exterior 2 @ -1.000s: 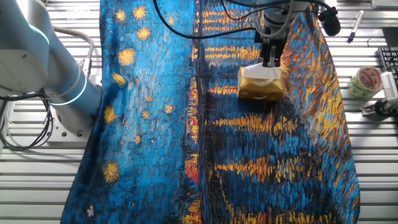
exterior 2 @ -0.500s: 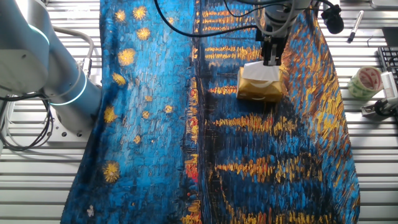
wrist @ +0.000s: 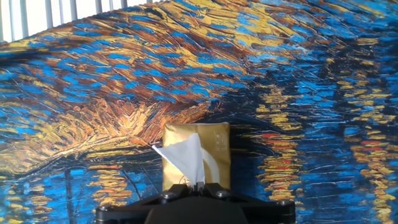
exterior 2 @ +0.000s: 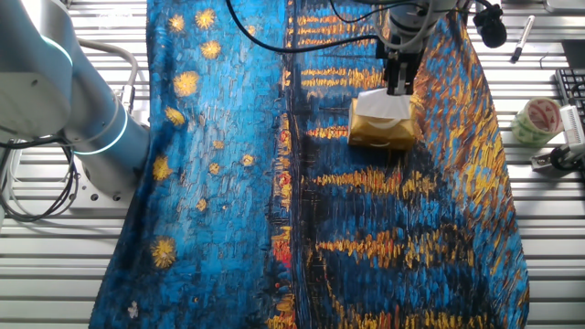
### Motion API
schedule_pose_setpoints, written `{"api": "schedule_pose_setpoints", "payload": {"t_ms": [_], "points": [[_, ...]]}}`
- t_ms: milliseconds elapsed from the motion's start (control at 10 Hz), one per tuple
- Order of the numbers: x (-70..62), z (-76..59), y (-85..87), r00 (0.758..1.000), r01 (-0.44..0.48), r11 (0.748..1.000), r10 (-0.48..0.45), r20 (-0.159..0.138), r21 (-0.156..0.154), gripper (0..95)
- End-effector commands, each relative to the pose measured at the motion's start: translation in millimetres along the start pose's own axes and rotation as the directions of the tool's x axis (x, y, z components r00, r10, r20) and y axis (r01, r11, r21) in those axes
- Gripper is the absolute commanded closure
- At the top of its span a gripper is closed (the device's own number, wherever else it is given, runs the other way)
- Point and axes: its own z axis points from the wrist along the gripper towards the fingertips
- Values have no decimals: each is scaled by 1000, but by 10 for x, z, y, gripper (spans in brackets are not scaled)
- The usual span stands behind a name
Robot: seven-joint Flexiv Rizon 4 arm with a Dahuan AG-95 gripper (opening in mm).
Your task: Pull out a napkin
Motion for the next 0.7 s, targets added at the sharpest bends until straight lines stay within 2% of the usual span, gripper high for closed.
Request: {"api": "schedule_pose_setpoints", "payload": {"t_ms": [100, 700], "points": [[1, -16, -5, 1000, -1, 1000, 1, -3, 0, 950], [7, -86, -14, 1000, 1, 1000, -1, -10, -5, 950]]}}
